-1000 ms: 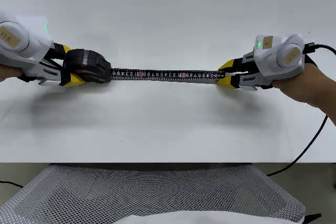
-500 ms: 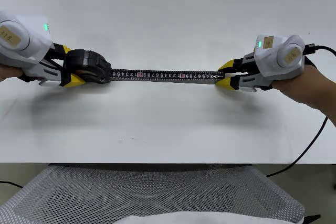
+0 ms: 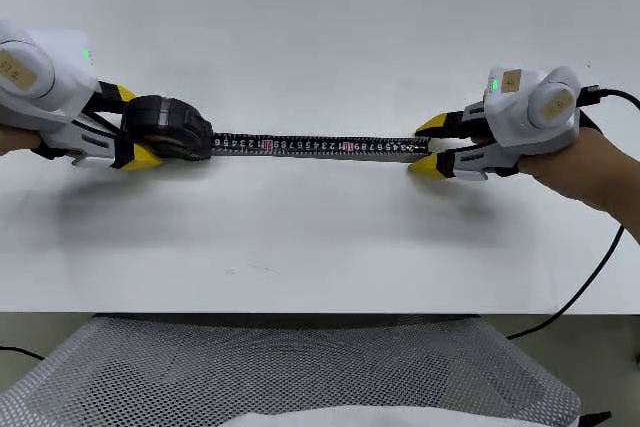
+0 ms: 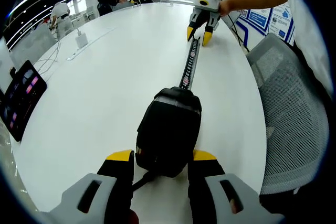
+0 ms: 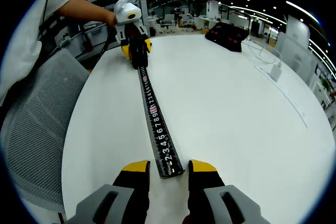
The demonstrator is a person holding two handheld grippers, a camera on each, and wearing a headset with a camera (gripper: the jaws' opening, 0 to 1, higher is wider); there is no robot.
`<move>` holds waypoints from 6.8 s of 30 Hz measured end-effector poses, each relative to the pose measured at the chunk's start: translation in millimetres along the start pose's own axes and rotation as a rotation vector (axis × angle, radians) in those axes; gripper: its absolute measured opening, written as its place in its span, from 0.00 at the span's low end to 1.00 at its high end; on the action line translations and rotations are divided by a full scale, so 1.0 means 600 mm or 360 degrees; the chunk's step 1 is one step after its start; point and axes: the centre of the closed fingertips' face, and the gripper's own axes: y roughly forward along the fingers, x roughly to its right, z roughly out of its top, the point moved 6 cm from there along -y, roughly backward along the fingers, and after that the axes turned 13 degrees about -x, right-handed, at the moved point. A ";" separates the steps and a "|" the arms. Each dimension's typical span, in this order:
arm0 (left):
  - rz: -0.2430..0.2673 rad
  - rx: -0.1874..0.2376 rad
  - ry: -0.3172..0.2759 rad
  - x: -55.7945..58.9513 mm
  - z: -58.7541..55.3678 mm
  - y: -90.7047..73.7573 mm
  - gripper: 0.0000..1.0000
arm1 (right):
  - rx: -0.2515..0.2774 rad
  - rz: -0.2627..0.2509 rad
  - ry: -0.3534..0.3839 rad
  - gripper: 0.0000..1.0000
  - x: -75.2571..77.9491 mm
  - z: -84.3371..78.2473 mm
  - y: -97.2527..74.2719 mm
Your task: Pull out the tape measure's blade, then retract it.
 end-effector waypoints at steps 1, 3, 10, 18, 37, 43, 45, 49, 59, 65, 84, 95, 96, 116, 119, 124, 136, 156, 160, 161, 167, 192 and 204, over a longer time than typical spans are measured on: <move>-0.0003 0.0001 -0.0006 0.000 0.000 0.000 0.36 | -0.0001 -0.0001 0.0000 0.26 0.000 0.000 0.000; 0.0006 0.0003 -0.0005 -0.001 -0.001 -0.001 0.36 | 0.0000 -0.0002 0.0000 0.26 -0.001 0.000 0.000; -0.0007 0.0064 -0.0089 0.003 -0.004 -0.012 0.40 | 0.0027 -0.0040 0.0072 0.26 -0.002 0.004 -0.008; 0.0021 0.0128 -0.0234 0.014 -0.016 -0.024 0.52 | 0.0067 -0.0066 0.0160 0.36 -0.019 0.005 -0.021; 0.0227 0.0362 -0.0499 0.037 -0.029 -0.084 0.61 | 0.0168 -0.0232 0.0350 0.63 -0.050 -0.005 -0.059; 0.0250 0.0405 -0.0563 0.054 -0.037 -0.095 0.67 | 0.0199 -0.0263 0.0380 0.71 -0.064 -0.007 -0.066; 0.0271 0.0417 -0.0577 0.059 -0.039 -0.100 0.69 | 0.0218 -0.0277 0.0396 0.74 -0.067 -0.006 -0.068; 0.0278 0.0444 -0.0612 0.070 -0.041 -0.108 0.71 | 0.0247 -0.0285 0.0426 0.77 -0.076 -0.005 -0.075; 0.0310 0.0485 -0.0691 0.096 -0.053 -0.111 0.78 | 0.0273 -0.0314 0.0463 0.86 -0.100 -0.010 -0.091; 0.0339 0.0501 -0.0760 0.110 -0.066 -0.113 0.85 | 0.0284 -0.0336 0.0485 0.91 -0.110 -0.012 -0.098; 0.0360 0.0521 -0.0887 0.152 -0.083 -0.118 0.99 | 0.0276 -0.0345 0.0542 0.99 -0.143 -0.023 -0.105; 0.0368 0.0510 -0.0904 0.176 -0.087 -0.115 0.99 | 0.0296 -0.0342 0.0588 0.99 -0.152 -0.032 -0.103; 0.0360 0.0513 -0.0907 0.177 -0.087 -0.114 0.99 | 0.0295 -0.0341 0.0589 0.99 -0.151 -0.033 -0.102; 0.0345 0.0507 -0.0900 0.179 -0.083 -0.109 0.99 | 0.0296 -0.0339 0.0589 0.99 -0.153 -0.032 -0.098; 0.0341 0.0502 -0.0904 0.179 -0.084 -0.107 0.99 | 0.0286 -0.0335 0.0579 0.99 -0.154 -0.033 -0.098; 0.0334 0.0498 -0.0902 0.181 -0.083 -0.103 0.99 | 0.0285 -0.0329 0.0577 0.99 -0.155 -0.033 -0.097; 0.0336 0.0498 -0.0904 0.176 -0.077 -0.104 0.99 | 0.0288 -0.0329 0.0583 0.99 -0.156 -0.036 -0.095; 0.0343 0.0578 -0.1047 0.162 -0.006 -0.065 0.95 | 0.0314 -0.0323 0.0596 0.99 -0.153 -0.032 -0.093; 0.0345 0.0588 -0.1069 0.153 0.005 -0.058 0.95 | 0.0319 -0.0326 0.0593 0.99 -0.150 -0.030 -0.093; 0.0347 0.0584 -0.1069 0.152 0.006 -0.056 0.95 | 0.0319 -0.0327 0.0593 0.99 -0.150 -0.030 -0.093; 0.0365 0.0576 -0.1094 0.140 0.013 -0.049 0.95 | 0.0318 -0.0324 0.0584 0.99 -0.144 -0.027 -0.092; 0.0374 0.0615 -0.1165 0.110 0.044 -0.025 0.92 | 0.0322 -0.0281 0.0553 0.99 -0.114 -0.011 -0.082; 0.0416 0.0629 -0.1239 0.101 0.048 -0.019 0.91 | 0.0303 -0.0276 0.0529 0.97 -0.108 -0.013 -0.079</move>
